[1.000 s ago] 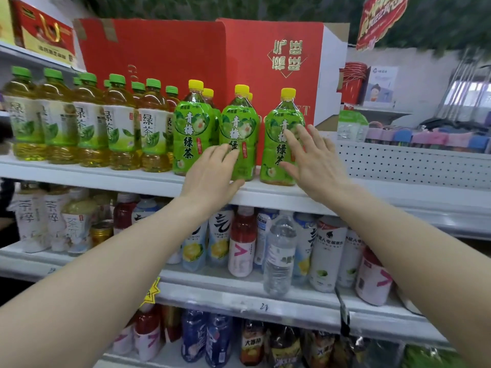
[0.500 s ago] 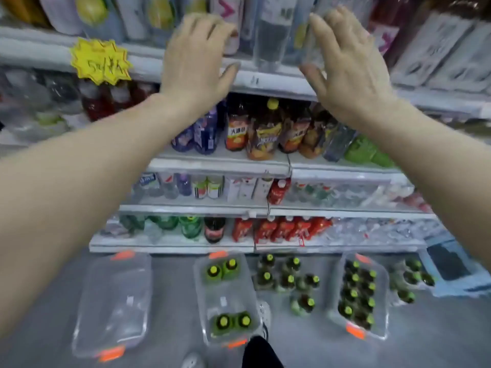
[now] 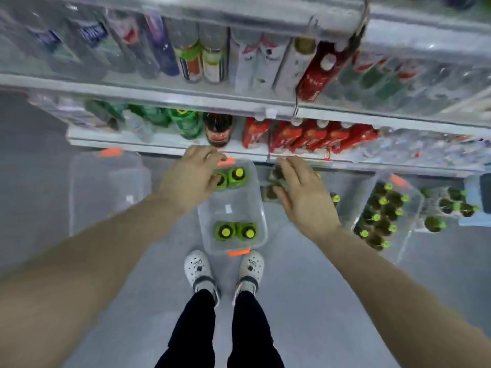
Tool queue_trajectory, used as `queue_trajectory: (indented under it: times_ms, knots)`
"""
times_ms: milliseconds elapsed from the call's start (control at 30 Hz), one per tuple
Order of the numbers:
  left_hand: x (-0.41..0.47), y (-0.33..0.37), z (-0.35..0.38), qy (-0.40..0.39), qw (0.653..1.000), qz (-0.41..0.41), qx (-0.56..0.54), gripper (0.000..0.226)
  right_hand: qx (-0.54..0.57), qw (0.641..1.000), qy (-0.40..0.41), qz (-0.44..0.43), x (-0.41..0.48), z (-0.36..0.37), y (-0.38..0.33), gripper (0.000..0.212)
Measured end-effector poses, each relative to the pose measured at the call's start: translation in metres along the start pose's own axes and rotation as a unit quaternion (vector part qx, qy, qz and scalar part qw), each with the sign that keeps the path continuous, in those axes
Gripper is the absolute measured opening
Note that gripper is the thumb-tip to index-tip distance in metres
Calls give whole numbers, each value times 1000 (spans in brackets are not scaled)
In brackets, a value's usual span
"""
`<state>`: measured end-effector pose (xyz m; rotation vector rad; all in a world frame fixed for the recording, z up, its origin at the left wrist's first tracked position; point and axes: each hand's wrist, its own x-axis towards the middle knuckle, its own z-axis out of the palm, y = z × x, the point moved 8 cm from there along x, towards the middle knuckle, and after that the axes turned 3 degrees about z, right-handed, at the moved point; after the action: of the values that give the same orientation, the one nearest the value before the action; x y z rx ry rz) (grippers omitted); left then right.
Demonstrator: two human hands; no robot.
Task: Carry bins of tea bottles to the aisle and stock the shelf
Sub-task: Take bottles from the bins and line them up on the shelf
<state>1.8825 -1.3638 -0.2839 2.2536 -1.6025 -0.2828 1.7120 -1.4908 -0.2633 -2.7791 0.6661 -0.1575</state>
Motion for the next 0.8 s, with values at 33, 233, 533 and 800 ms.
queue_trajectory:
  times_ms: [33,233,533,800]
  knots:
    - [-13,-9,32,-15,1000,-10,1,38,8,1000,-19,4,-10,33,9,53]
    - [-82,-48,199,-83,993,-88,-4,64,26,989,-141,19,-71,213,50,57]
    - [-148,-93,398,-168,981,-97,-18,57,30,922,-383,58,-113,437,99,83]
    - [-153,-110,456,-196,975,-82,-60,47,36,893,-447,36,-100,512,106,77]
